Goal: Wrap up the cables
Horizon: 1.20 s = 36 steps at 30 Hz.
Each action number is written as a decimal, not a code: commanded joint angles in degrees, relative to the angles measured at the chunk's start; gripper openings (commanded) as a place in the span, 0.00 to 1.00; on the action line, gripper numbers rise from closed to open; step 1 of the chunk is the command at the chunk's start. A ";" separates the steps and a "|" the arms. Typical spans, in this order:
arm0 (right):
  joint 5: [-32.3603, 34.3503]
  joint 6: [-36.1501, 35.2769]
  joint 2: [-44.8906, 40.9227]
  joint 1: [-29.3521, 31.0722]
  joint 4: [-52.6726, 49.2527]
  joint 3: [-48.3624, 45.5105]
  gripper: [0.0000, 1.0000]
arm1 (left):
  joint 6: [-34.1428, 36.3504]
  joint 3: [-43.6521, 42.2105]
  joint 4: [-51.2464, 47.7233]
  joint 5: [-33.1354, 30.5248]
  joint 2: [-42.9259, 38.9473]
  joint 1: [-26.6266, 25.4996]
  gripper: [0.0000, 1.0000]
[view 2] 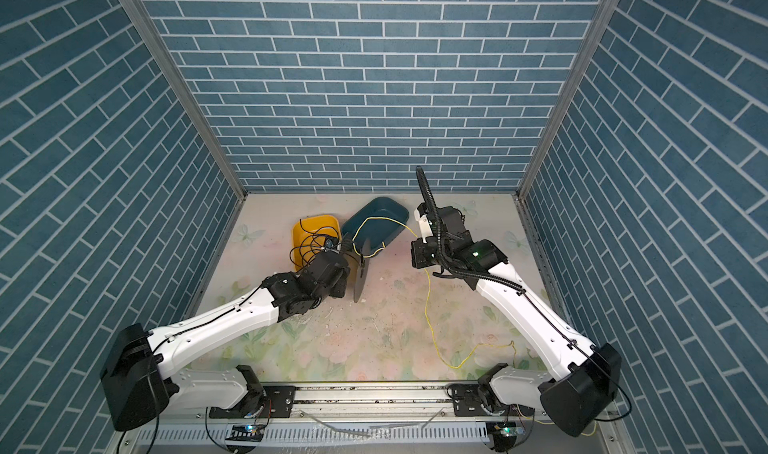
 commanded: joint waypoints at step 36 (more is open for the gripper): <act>9.47 5.58 11.22 5.08 3.66 -2.42 0.00 | -2.55 -5.31 6.21 1.50 -3.57 0.72 0.54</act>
